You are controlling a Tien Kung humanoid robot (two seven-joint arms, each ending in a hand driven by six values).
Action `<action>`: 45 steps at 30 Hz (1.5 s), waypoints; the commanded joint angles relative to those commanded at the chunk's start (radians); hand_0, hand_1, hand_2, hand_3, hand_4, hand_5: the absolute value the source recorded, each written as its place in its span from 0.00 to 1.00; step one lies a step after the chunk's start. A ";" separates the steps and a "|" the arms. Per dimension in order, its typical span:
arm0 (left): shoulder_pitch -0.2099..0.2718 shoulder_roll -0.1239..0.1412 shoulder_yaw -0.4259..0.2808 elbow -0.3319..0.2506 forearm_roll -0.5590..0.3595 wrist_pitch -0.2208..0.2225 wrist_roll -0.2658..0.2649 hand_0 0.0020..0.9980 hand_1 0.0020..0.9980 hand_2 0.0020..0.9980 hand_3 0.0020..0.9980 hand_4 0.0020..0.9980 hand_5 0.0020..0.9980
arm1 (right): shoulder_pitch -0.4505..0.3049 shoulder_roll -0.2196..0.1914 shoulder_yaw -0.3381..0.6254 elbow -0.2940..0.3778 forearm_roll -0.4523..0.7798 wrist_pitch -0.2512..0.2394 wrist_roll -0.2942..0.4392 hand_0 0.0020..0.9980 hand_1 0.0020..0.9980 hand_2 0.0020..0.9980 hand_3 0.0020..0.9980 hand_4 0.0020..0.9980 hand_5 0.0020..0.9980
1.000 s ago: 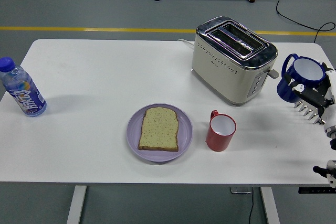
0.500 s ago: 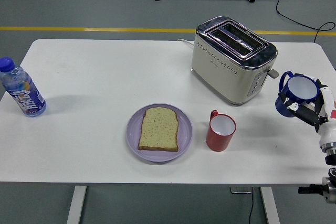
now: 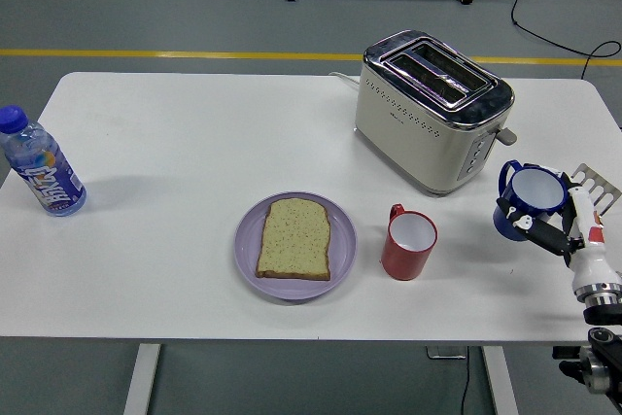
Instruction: Pick up the cup,pour liquid into bread,place the cup on the desk
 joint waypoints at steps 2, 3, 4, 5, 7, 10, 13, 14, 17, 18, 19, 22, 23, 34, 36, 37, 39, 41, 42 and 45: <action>0.000 0.000 0.001 0.000 -0.001 0.000 0.000 0.69 0.76 0.77 0.61 0.40 1.00 | 0.003 0.008 -0.006 -0.013 -0.003 -0.004 0.003 0.52 0.43 0.53 0.53 0.64 0.00; 0.000 0.001 0.001 0.000 -0.001 -0.001 -0.001 0.69 0.76 0.77 0.61 0.40 1.00 | 0.005 0.012 -0.010 -0.022 -0.007 -0.005 0.006 0.52 0.43 0.53 0.53 0.64 0.00; 0.000 0.000 0.001 0.000 -0.001 0.000 0.000 0.69 0.76 0.77 0.61 0.40 1.00 | 0.008 0.015 -0.019 -0.030 -0.007 -0.005 0.010 0.53 0.43 0.53 0.52 0.64 0.00; 0.000 0.000 0.000 0.000 -0.001 0.000 0.000 0.69 0.76 0.77 0.61 0.40 1.00 | 0.009 0.016 -0.024 -0.035 -0.007 -0.005 0.012 0.53 0.43 0.53 0.52 0.64 0.00; 0.000 0.000 -0.001 0.000 0.002 0.001 0.001 0.69 0.76 0.77 0.61 0.40 1.00 | 0.013 0.018 -0.038 -0.043 -0.007 -0.005 0.018 0.53 0.43 0.53 0.52 0.64 0.00; 0.002 -0.001 -0.002 0.000 0.004 0.002 0.003 0.69 0.76 0.77 0.61 0.40 1.00 | 0.022 0.019 -0.064 -0.056 -0.002 -0.003 0.027 0.53 0.44 0.53 0.52 0.63 0.00; 0.003 -0.002 -0.004 0.000 0.008 0.002 0.004 0.69 0.76 0.77 0.61 0.40 1.00 | 0.029 0.021 -0.080 -0.068 0.007 -0.002 0.036 0.53 0.44 0.53 0.52 0.63 0.00; 0.004 -0.002 -0.005 0.000 0.009 0.002 0.005 0.69 0.76 0.77 0.61 0.40 1.00 | 0.030 0.021 -0.086 -0.071 0.012 -0.002 0.038 0.53 0.44 0.53 0.52 0.63 0.00; 0.005 -0.003 -0.007 -0.001 0.012 0.003 0.006 0.69 0.76 0.77 0.61 0.40 1.00 | 0.038 0.018 -0.106 -0.079 0.031 -0.002 0.042 0.53 0.44 0.53 0.52 0.63 0.00; 0.006 -0.003 -0.008 -0.001 0.016 0.003 0.007 0.69 0.76 0.77 0.61 0.40 1.00 | 0.043 0.016 -0.119 -0.085 0.042 0.000 0.045 0.53 0.44 0.53 0.52 0.63 0.00; 0.006 -0.003 -0.009 -0.001 0.017 0.003 0.008 0.69 0.76 0.77 0.61 0.40 1.00 | 0.045 0.015 -0.125 -0.088 0.046 0.001 0.046 0.53 0.44 0.53 0.52 0.63 0.00; 0.007 -0.004 -0.013 -0.001 0.023 0.003 0.009 0.69 0.76 0.77 0.61 0.40 1.00 | 0.056 0.013 -0.147 -0.103 0.075 0.002 0.055 0.53 0.44 0.53 0.53 0.63 0.00; 0.007 -0.004 -0.012 -0.001 0.023 0.003 0.009 0.69 0.76 0.77 0.61 0.40 1.00 | 0.056 0.013 -0.149 -0.104 0.079 0.002 0.056 0.53 0.44 0.53 0.53 0.63 0.00; 0.012 -0.008 -0.011 0.000 0.029 0.000 0.013 0.69 0.76 0.77 0.61 0.40 1.00 | 0.078 0.024 -0.207 -0.149 0.182 0.001 0.106 0.52 0.44 0.54 0.53 0.62 0.00; 0.013 -0.009 -0.009 0.000 0.027 -0.001 0.013 0.69 0.76 0.77 0.61 0.40 1.00 | 0.083 0.024 -0.216 -0.154 0.192 0.000 0.106 0.52 0.44 0.54 0.53 0.62 0.00; 0.013 -0.010 -0.008 0.000 0.025 -0.002 0.013 0.69 0.76 0.77 0.61 0.40 1.00 | 0.088 0.025 -0.224 -0.160 0.199 0.000 0.106 0.52 0.44 0.54 0.53 0.62 0.00; 0.013 -0.011 -0.006 0.000 0.022 -0.002 0.012 0.69 0.76 0.77 0.61 0.40 1.00 | 0.094 0.026 -0.237 -0.168 0.212 0.001 0.106 0.52 0.44 0.54 0.53 0.62 0.00; 0.013 -0.011 -0.003 0.000 0.020 -0.003 0.012 0.69 0.76 0.77 0.61 0.40 1.00 | 0.100 0.026 -0.250 -0.176 0.223 0.002 0.106 0.52 0.44 0.54 0.53 0.63 0.00; 0.012 -0.011 -0.002 0.000 0.019 -0.004 0.011 0.69 0.76 0.77 0.61 0.40 1.00 | 0.103 0.026 -0.257 -0.183 0.229 0.003 0.106 0.52 0.44 0.54 0.53 0.63 0.00; 0.012 -0.011 0.000 0.000 0.016 -0.004 0.011 0.69 0.76 0.77 0.61 0.40 1.00 | 0.107 0.027 -0.269 -0.196 0.245 0.003 0.106 0.52 0.44 0.54 0.53 0.63 0.00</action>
